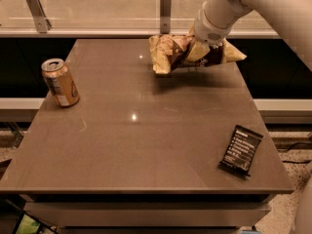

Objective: Move brown chip bag near orange can

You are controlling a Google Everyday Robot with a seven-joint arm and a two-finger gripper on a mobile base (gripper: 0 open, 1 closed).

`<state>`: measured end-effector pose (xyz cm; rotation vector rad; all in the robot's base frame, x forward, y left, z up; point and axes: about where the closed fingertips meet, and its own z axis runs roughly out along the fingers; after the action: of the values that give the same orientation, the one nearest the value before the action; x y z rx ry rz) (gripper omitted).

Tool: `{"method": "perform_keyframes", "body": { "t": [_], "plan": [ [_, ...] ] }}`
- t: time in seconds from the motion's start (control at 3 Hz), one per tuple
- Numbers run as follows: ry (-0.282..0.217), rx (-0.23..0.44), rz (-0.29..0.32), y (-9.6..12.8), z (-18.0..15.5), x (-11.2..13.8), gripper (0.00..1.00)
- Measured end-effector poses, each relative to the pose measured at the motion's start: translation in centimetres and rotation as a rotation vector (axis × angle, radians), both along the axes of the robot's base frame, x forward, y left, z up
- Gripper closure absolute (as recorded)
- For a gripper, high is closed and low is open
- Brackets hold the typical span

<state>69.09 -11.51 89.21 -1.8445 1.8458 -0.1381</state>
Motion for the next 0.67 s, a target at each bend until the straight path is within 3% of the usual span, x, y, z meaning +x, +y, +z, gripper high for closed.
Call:
{"method": "perform_keyframes", "body": {
  "t": [0.67],
  "plan": [
    [-0.057, 0.010, 0.038, 3.5, 0.5, -4.1, 1.00]
  ]
}}
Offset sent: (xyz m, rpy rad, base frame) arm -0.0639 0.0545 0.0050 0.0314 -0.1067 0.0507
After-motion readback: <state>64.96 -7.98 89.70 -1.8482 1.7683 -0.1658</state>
